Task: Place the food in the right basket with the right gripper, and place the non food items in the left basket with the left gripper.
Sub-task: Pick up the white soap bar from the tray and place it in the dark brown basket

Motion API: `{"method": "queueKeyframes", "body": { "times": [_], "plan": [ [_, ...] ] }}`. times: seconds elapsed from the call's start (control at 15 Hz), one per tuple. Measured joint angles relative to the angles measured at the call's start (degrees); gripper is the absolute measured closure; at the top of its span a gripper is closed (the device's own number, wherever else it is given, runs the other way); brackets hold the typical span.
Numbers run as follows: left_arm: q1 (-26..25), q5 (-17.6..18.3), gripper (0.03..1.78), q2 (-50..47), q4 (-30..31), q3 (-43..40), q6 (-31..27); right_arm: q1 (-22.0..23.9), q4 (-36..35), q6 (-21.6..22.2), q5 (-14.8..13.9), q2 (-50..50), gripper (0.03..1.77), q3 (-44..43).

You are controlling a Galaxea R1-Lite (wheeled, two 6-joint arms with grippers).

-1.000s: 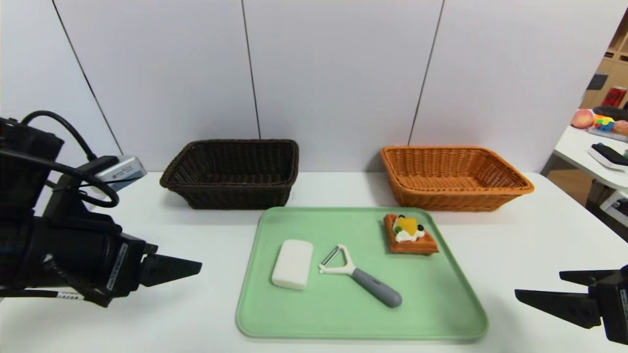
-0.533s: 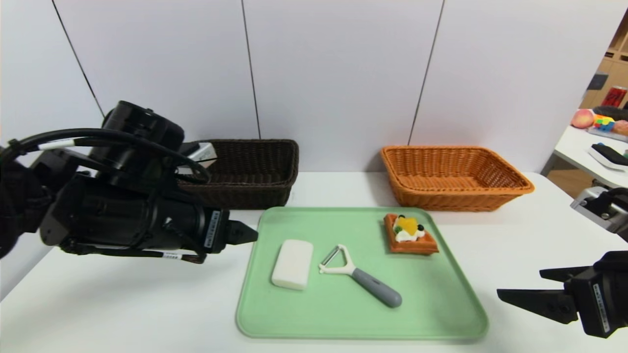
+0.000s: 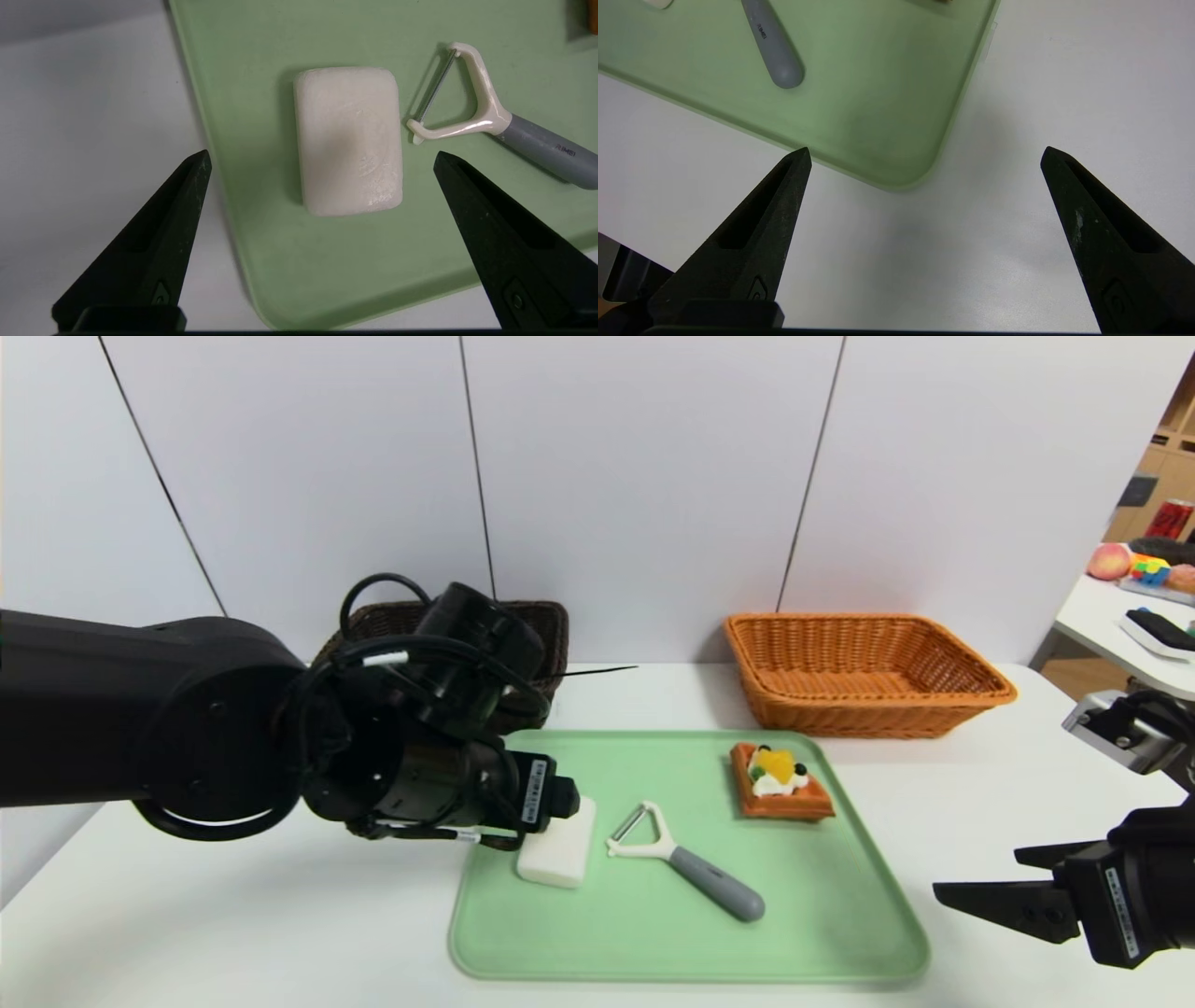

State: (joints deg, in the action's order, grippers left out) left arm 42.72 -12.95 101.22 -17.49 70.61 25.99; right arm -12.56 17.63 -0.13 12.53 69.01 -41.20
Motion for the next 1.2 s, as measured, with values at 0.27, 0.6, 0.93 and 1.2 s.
{"method": "queueKeyframes", "body": {
  "times": [0.27,0.6,0.93,1.2],
  "plan": [
    [3.30,-3.25,0.12,4.16,-4.58,5.05,7.58,0.10,0.10,0.04,-0.07,-0.16,0.10,0.05],
    [4.55,-9.70,0.12,8.66,-5.05,6.81,10.11,0.33,0.06,0.11,-0.05,-0.35,0.10,0.11],
    [5.05,-9.40,0.12,10.85,-4.67,6.90,10.53,0.52,0.01,0.06,-0.09,-0.44,0.10,0.17],
    [5.10,-9.42,0.12,11.76,-4.67,6.90,10.56,0.63,0.01,0.06,-0.09,-0.52,0.10,0.17]
  ]
}}
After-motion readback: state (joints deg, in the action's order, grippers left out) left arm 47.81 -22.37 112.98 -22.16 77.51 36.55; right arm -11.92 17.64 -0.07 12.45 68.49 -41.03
